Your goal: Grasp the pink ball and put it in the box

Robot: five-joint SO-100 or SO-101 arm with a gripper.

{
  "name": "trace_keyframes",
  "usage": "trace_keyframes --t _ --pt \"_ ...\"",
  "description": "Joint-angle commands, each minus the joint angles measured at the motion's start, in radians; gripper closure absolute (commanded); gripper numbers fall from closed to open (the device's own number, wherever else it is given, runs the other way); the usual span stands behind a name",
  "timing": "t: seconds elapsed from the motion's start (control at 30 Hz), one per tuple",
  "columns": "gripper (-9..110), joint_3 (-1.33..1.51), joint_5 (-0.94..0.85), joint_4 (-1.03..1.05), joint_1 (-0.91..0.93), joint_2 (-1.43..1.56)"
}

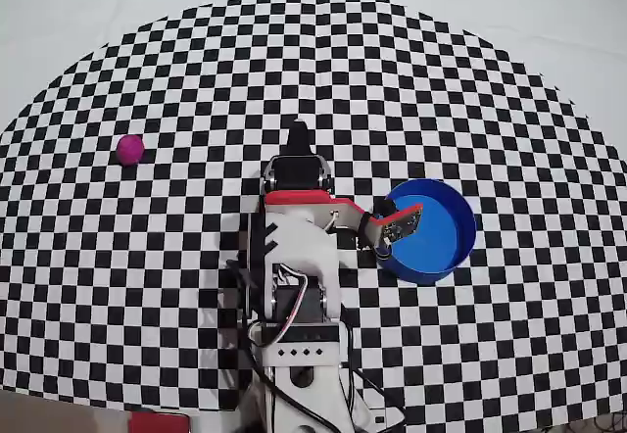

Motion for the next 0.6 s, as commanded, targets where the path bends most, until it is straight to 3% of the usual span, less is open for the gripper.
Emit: trace_keyframes --t 0.0,0.3,0.4,0.57 --pt "101 0.008 -0.106 -0.058 -0.006 0.018" --pt "100 0.008 -0.687 -0.066 -0.005 0.012" --pt "89 0.008 -0.865 -0.078 -0.006 0.009" --pt "87 0.008 -1.095 -0.146 -0.02 0.003"
